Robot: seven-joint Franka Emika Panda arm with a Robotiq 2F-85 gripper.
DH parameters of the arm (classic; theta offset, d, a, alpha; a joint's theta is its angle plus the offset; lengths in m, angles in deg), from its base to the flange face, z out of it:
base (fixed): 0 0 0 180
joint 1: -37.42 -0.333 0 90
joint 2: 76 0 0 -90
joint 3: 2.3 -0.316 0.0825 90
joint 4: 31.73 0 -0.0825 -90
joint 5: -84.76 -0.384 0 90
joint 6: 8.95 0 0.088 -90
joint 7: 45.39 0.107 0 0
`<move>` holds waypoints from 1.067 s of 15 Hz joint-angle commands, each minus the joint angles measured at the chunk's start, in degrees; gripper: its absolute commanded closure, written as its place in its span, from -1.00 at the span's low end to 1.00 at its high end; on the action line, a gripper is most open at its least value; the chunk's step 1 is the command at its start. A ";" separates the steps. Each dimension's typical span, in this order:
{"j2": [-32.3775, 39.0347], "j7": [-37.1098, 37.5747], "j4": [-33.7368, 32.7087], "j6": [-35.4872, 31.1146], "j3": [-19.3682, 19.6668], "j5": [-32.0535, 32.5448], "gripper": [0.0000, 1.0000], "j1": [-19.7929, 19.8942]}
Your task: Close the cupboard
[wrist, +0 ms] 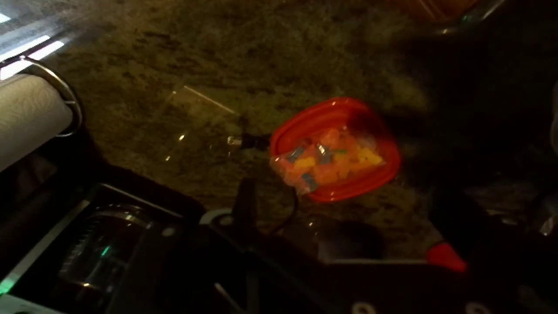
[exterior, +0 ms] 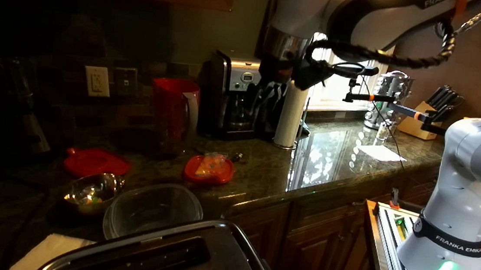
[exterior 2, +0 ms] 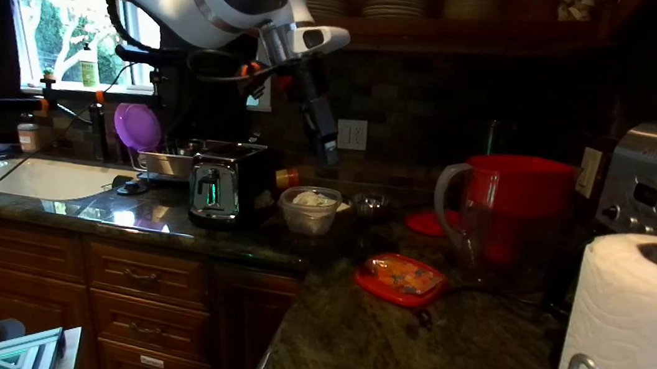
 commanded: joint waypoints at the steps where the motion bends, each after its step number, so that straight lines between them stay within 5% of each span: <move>1: -8.85 -0.24 1.84 -2.46 5.65 -1.00 -1.00 1.67; 6: -12.96 3.80 -2.70 -6.16 7.21 3.08 -1.00 10.34; 7: -11.80 0.14 -2.06 -5.42 7.61 0.42 -1.00 7.98; 12: -11.86 1.61 -4.89 -6.49 8.24 0.16 -1.00 10.32; 16: -9.33 -3.14 -13.33 -10.92 13.45 -1.86 -1.00 11.18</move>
